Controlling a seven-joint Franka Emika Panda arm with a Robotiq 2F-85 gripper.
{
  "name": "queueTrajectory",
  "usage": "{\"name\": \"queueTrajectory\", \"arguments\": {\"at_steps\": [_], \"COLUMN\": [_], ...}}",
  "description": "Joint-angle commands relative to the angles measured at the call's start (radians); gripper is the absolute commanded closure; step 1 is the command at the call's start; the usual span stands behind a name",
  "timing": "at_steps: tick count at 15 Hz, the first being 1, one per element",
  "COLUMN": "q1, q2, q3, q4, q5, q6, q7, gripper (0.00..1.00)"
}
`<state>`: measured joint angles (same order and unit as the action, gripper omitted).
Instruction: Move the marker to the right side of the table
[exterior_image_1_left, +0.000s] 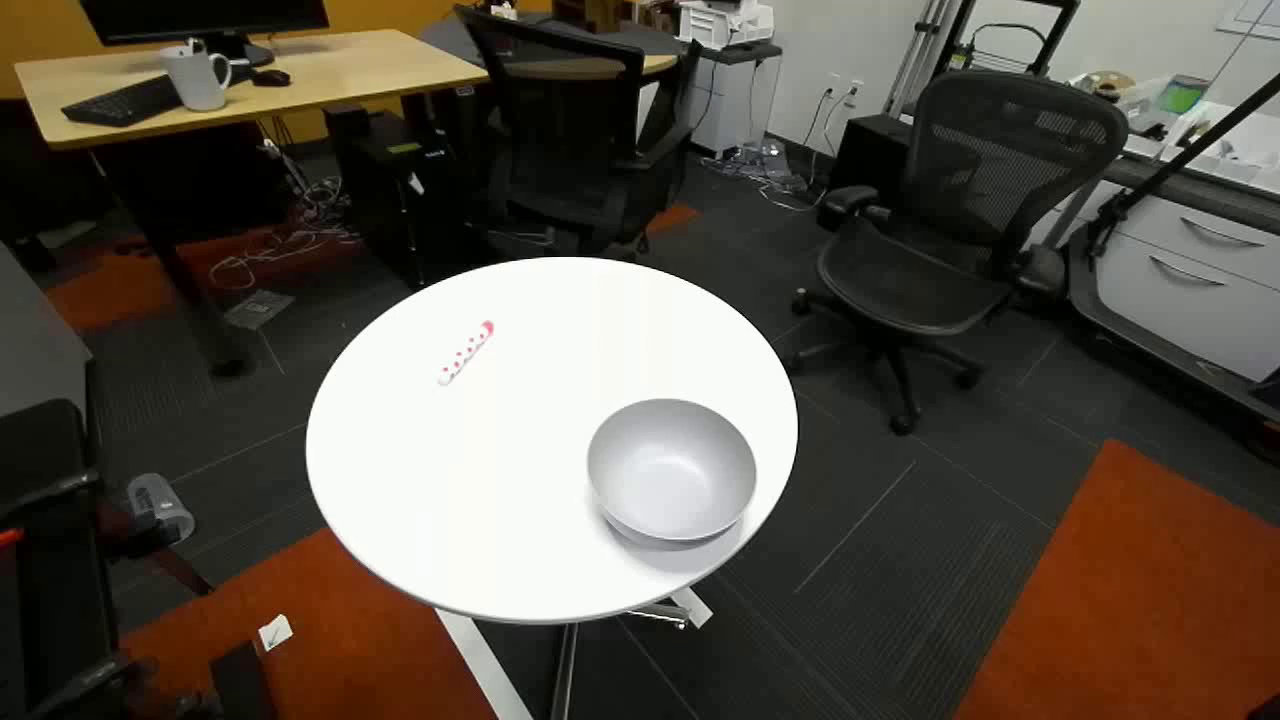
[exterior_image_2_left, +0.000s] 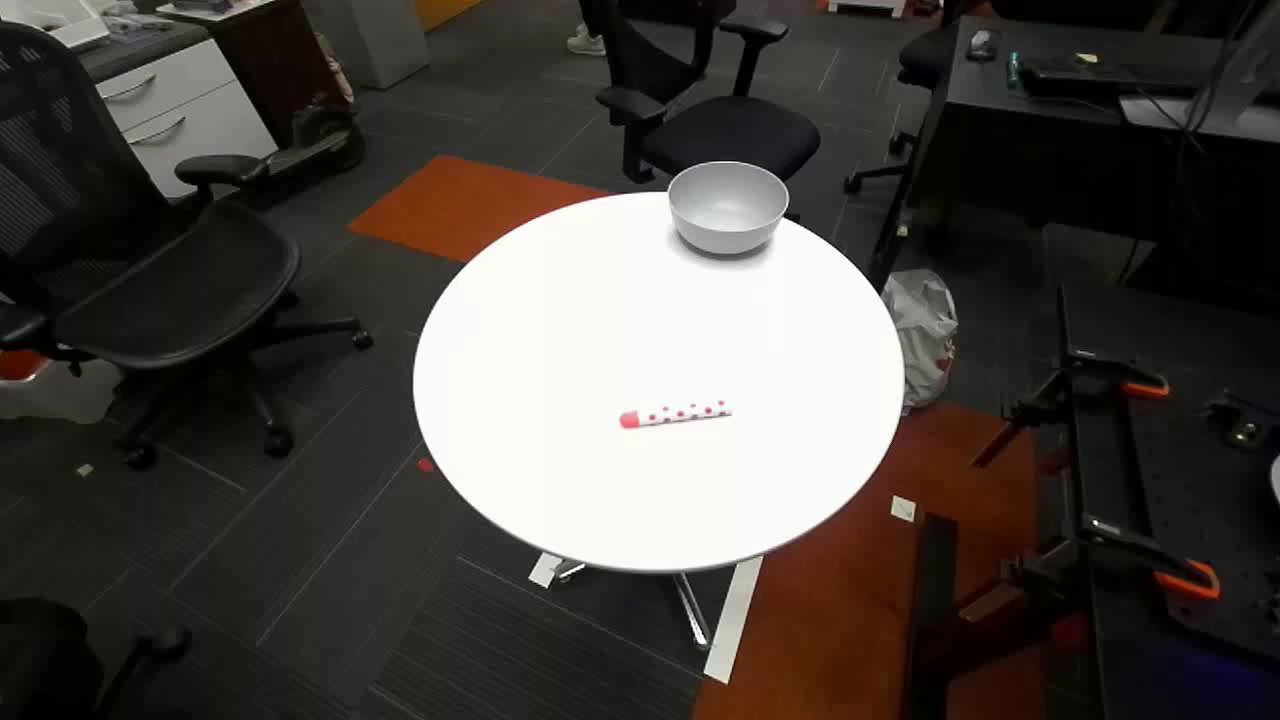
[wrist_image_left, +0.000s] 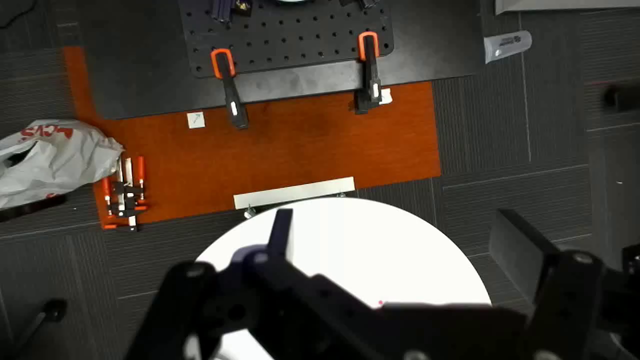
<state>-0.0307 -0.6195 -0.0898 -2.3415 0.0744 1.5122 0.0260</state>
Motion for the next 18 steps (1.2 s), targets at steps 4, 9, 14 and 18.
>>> {"name": "queueTrajectory", "arguments": {"at_steps": [4,9,14,18], "q1": [-0.013,0.012,0.052,0.073], "q2": [0.02,0.11,0.326,0.542], "q3": [0.016,0.035,0.048,0.067], "q4": [0.012,0.015,0.004,0.034], "q5": [-0.001,-0.029,-0.018,-0.021], "q6": [0.011,0.216,0.556,0.766], "q7": [-0.008,-0.078,-0.18,-0.246], "gripper": [0.0,0.0,0.0,0.0]}}
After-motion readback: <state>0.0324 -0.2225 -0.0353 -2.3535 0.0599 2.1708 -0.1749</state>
